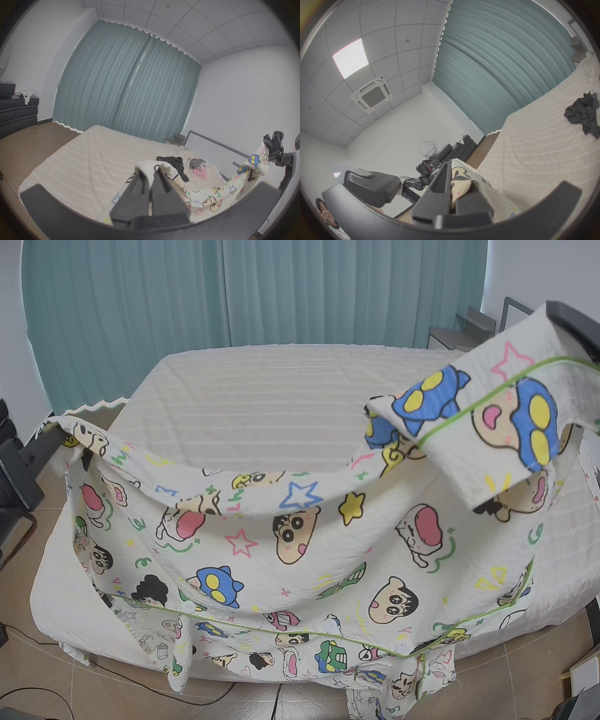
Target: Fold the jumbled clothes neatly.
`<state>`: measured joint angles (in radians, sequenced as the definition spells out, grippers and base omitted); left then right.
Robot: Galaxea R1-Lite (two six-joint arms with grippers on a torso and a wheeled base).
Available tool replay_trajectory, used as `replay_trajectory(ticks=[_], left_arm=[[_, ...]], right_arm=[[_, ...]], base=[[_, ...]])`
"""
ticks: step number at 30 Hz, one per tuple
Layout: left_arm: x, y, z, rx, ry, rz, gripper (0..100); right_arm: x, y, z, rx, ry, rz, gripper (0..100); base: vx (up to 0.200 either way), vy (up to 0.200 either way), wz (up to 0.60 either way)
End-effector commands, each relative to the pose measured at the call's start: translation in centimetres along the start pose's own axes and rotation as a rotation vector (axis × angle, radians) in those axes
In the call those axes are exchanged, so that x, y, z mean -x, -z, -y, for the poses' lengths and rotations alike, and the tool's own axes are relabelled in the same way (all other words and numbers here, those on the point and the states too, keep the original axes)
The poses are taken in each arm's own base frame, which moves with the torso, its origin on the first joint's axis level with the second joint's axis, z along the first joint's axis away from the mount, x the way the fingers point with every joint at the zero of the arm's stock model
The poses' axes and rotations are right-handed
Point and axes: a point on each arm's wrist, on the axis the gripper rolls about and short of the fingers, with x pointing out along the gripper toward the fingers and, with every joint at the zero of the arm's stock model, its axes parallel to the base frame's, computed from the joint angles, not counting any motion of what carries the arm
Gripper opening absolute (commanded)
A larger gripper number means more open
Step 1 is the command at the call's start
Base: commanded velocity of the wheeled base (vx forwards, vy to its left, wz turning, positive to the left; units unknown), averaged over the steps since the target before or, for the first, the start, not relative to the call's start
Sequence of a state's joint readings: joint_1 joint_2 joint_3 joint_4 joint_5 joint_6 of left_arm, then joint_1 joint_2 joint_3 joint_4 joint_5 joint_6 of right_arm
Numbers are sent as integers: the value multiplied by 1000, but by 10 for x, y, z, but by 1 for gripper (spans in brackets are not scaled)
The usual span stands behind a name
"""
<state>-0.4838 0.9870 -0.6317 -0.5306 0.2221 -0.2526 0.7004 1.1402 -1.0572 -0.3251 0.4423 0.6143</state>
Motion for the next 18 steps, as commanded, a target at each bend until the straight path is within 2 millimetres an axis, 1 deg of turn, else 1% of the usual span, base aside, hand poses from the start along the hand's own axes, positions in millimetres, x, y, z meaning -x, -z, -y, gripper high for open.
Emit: replay_trajectory(ticks=[1, 2, 3, 5, 8, 14, 18], left_arm=[[-8, 21, -4, -21, -24, -84, 0], [-8, 22, -4, -20, -25, -87, 0], [-11, 27, -5, -27, -30, -108, 0], [-15, 32, -5, -30, -35, -132, 0], [-29, 39, -4, -37, -54, -167, 0], [-61, 55, -4, -49, -82, -220, 0], [-88, 61, -7, -50, -113, -205, 0]], right_arm=[[-8, 11, 22, -24, 74, -37, 0], [-9, 11, 23, -26, 79, -39, 0], [-13, 14, 32, -35, 108, -48, 0], [-17, 15, 41, -42, 138, -57, 0], [-24, 19, 61, -52, 199, -73, 0], [-39, 17, 102, -48, 281, -38, 0], [-48, 15, 122, -33, 311, -8, 0]], base=[[0, 0, 0], [0, 0, 0], [0, 0, 0], [0, 0, 0], [0, 0, 0], [200, 0, 0], [200, 0, 0]])
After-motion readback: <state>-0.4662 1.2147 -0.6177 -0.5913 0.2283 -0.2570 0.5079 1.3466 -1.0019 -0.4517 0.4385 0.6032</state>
